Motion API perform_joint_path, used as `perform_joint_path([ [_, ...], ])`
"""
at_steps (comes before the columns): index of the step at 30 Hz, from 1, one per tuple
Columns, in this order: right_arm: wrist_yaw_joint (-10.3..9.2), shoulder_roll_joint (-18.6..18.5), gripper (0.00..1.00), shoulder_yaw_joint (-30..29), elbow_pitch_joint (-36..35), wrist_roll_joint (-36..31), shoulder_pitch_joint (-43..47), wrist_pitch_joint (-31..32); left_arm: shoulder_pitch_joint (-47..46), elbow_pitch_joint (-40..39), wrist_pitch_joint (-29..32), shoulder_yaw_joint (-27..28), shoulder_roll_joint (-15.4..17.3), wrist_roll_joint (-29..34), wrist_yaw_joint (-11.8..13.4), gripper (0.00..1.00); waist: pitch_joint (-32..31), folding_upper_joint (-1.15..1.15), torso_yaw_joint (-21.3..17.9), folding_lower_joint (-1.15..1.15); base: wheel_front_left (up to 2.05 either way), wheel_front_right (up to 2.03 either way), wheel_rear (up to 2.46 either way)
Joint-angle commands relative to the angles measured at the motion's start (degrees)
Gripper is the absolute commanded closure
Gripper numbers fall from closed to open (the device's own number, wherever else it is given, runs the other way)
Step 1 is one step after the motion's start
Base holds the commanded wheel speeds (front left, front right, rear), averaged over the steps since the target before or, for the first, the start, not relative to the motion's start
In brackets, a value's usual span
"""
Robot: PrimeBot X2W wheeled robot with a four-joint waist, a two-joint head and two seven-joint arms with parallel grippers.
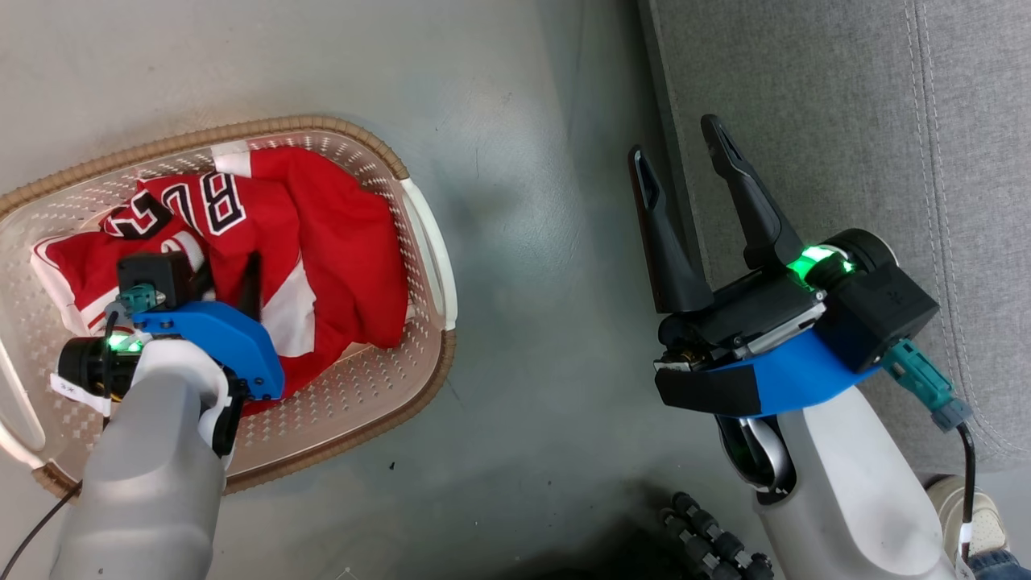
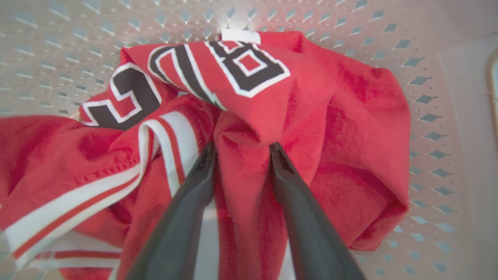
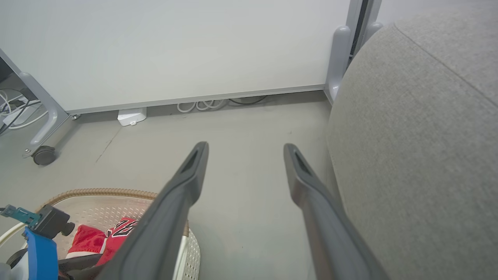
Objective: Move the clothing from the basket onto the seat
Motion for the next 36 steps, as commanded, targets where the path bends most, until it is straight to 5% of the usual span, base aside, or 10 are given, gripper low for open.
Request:
perform_joint_path([
  [1,-0.04,0.0,0.0,0.0,-0.2,0.1,-0.9,-0.4,-0.9,0.6,0.3,-0.1,0.1,-0.3,-0.3,1.0,0.1,0.0,0.1,-0.01,0.0,0.0,0.0],
  [16,-0.04,0.0,0.0,-0.2,2.1,-0.1,-0.7,-0.3,-1.7,5.8,-1.2,-3.1,-0.1,-0.5,-1.4,1.0,-4.0,0.0,0.3,-0.01,0.0,0.0,0.0],
  [28,-0.04,-0.1,0.0,-1.5,10.3,-3.4,2.5,-0.3,3.3,5.9,-3.3,-9.1,-3.8,0.4,-1.8,1.0,-20.3,0.0,5.4,-0.01,0.0,0.0,0.0],
  [36,-0.04,-0.1,0.0,-3.0,14.9,-3.1,7.5,0.6,8.9,0.9,-4.0,-15.9,-5.7,-4.4,-1.8,1.0,-34.9,0.0,9.1,-0.01,0.0,0.0,0.0],
])
